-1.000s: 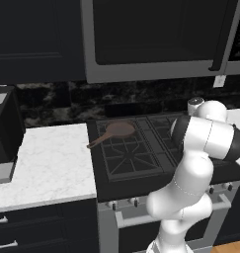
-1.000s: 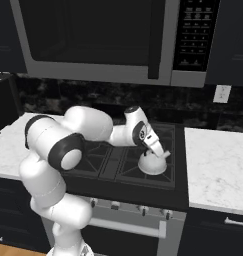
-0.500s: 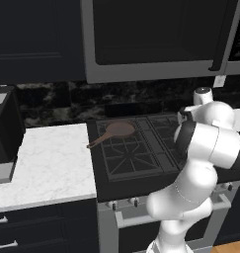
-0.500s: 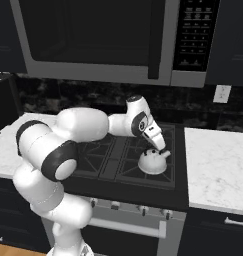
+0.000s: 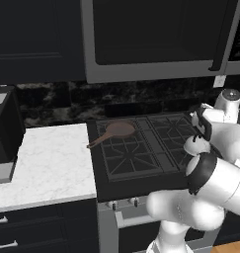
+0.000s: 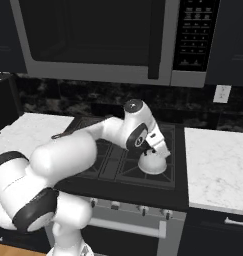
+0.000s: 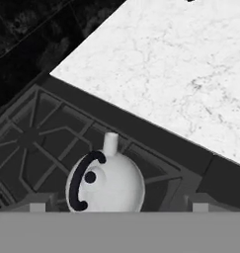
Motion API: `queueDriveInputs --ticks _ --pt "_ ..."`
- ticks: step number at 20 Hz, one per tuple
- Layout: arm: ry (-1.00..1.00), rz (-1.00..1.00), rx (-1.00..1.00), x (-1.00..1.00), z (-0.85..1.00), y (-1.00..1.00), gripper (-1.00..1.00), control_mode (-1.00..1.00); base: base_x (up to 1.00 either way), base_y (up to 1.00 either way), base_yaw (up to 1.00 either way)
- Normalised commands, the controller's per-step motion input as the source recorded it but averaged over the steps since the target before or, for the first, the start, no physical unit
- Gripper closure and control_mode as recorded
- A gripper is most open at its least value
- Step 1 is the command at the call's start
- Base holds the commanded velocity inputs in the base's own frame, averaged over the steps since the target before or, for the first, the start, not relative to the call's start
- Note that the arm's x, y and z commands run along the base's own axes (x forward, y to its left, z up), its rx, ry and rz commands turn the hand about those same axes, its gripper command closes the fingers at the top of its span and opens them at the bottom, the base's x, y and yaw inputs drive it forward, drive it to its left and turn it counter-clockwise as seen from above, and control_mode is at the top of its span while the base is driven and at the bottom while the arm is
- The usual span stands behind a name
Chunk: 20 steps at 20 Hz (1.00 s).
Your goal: Pick the kettle from the counter and place it on a stove burner. Then turn the burner on.
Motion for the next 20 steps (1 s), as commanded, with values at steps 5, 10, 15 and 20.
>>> queueDriveInputs --ticks 5,10,15,20 --pt "-0.30 0.14 0.00 -1.00 -0.02 -0.56 -1.00 -1.00 0.00 0.00 0.00" --pt "-0.21 0.17 0.00 -1.00 -0.16 -0.79 -1.00 -1.00 0.00 0.00 0.00" --pt "-0.06 0.28 -0.07 -1.00 -0.74 -0.97 -1.00 -1.00 0.00 0.00 0.00" --pt "-0.03 0.32 -0.30 -1.00 -0.99 -0.59 -1.00 -1.00 0.00 0.00 0.00"
